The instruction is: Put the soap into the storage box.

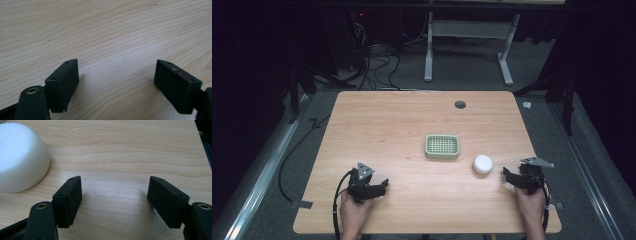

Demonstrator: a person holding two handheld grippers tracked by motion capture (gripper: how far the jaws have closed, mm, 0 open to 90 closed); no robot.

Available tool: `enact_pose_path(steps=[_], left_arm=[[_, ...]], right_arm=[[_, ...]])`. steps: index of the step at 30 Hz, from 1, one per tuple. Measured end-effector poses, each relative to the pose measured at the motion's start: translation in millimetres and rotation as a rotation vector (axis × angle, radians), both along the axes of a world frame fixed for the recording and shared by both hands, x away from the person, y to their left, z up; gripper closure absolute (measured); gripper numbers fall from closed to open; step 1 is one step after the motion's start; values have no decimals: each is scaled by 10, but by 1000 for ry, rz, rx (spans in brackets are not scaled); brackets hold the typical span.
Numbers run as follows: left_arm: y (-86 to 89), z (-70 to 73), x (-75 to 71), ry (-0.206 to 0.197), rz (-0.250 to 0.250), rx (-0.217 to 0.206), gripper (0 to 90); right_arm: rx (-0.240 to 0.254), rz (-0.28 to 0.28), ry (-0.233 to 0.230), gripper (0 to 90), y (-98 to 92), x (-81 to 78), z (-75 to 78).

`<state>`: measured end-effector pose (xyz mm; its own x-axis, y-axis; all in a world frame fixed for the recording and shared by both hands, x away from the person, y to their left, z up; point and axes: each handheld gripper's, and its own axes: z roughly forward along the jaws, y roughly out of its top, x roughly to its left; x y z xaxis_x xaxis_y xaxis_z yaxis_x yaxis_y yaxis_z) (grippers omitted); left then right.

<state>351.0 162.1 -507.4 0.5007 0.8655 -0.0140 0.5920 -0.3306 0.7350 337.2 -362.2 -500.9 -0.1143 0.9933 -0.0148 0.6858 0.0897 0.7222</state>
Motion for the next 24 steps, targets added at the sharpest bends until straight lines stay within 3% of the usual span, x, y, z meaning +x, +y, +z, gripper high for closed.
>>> enact_pose_path(steps=[24], left_arm=[[2,0,0,-1,2,-1,205]], right_arm=[[5,5,0,291,0,-2,1]])
